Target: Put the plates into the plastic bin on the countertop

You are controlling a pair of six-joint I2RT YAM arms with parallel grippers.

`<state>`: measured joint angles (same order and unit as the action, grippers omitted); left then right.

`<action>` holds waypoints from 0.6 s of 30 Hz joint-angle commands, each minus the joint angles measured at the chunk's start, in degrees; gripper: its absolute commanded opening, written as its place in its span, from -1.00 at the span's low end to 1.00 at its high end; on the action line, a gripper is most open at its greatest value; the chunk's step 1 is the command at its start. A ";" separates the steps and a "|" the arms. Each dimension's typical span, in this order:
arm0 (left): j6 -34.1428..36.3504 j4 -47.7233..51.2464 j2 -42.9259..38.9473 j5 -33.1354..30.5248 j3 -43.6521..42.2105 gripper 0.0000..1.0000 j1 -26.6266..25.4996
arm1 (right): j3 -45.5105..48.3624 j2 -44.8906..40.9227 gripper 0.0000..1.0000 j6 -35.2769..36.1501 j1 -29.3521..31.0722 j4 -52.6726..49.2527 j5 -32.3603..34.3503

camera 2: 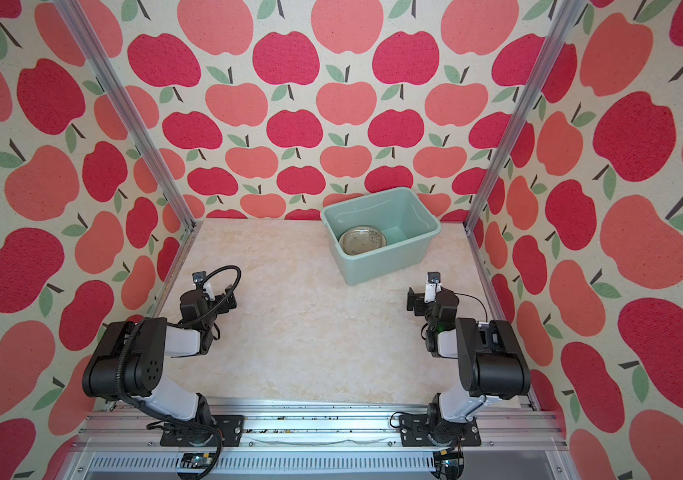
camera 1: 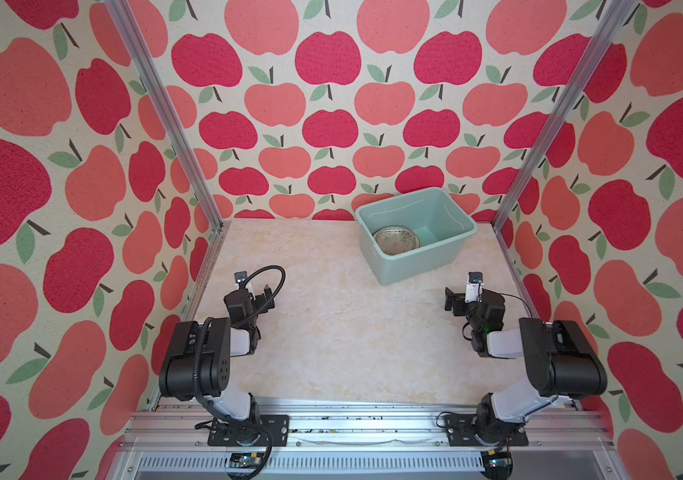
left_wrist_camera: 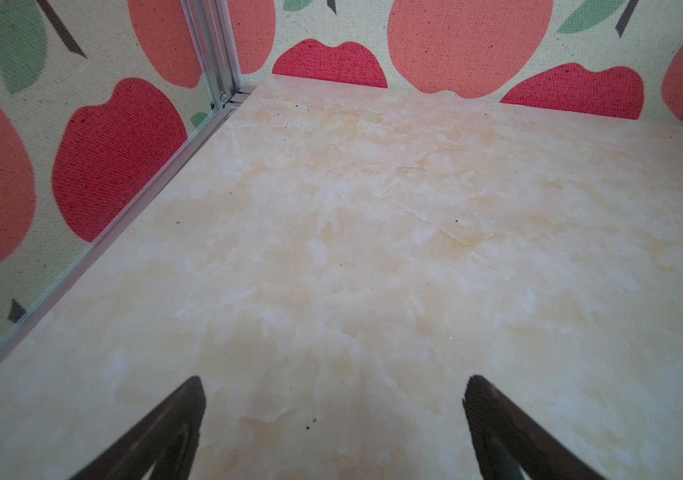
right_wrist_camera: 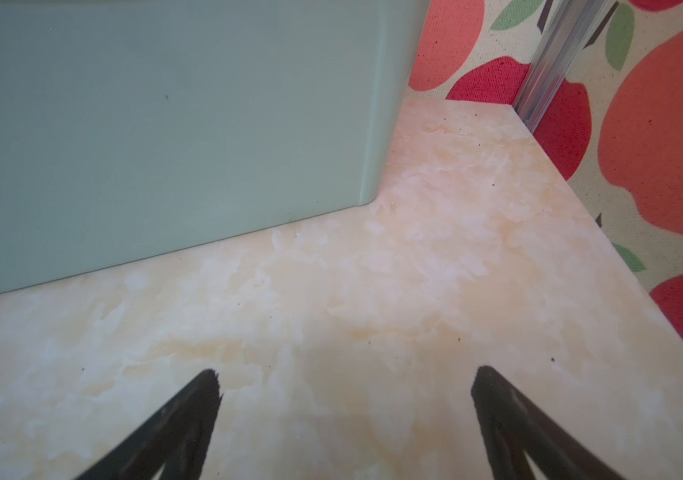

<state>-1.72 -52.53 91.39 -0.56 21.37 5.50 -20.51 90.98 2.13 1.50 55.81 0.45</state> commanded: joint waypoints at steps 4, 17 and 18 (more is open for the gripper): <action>1.45 -1.78 0.79 0.01 0.70 0.98 -0.31 | -0.67 -0.08 0.99 0.43 0.46 0.36 0.61; 1.45 -1.87 0.72 -0.02 0.70 0.98 -0.38 | -0.89 0.03 0.99 0.51 0.54 0.22 0.53; 1.45 -1.87 0.72 -0.01 0.70 0.98 -0.36 | -0.88 0.07 0.99 0.59 0.54 0.11 0.59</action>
<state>-1.34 -52.56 91.42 -0.58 21.37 5.34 -20.88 91.00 2.15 1.50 55.88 0.54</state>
